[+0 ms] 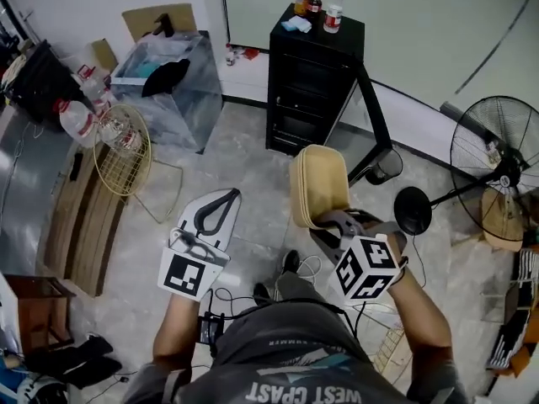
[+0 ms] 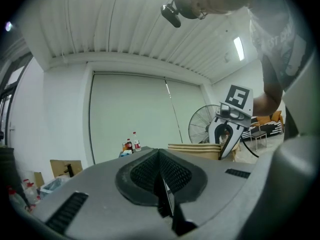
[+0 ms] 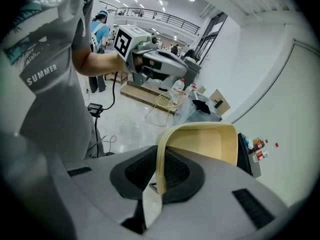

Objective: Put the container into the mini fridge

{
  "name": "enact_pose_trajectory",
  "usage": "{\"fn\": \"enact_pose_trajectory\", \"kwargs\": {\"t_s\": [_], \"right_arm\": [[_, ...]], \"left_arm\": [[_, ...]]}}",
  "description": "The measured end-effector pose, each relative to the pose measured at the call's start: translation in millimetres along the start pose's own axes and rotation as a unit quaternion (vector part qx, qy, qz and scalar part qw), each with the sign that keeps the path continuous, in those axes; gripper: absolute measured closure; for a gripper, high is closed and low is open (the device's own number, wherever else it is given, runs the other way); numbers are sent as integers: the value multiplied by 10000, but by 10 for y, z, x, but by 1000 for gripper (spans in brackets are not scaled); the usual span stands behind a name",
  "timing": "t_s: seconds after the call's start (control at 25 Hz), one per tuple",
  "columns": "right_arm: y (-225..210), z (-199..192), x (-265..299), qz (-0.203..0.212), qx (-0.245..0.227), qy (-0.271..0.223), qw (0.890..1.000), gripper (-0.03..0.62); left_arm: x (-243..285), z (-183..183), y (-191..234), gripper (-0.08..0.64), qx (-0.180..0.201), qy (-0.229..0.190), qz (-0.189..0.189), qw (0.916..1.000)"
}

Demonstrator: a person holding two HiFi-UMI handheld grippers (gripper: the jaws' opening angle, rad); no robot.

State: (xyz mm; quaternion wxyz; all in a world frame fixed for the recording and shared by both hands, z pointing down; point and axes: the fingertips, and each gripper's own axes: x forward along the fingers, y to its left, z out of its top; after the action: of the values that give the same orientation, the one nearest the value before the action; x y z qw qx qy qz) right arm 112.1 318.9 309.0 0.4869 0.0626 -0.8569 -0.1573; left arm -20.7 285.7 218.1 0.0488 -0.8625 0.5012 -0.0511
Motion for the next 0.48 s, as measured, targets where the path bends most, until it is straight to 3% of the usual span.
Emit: {"fn": "enact_pose_trajectory", "kwargs": {"t_s": [0.32, 0.48], "right_arm": [[-591, -224, 245, 214, -198, -170, 9994, 549], [-1084, -357, 292, 236, -434, -104, 9987, 549]], "left_arm": [[443, -42, 300, 545, 336, 447, 328, 9979], [830, 70, 460, 545, 407, 343, 494, 9974]]}}
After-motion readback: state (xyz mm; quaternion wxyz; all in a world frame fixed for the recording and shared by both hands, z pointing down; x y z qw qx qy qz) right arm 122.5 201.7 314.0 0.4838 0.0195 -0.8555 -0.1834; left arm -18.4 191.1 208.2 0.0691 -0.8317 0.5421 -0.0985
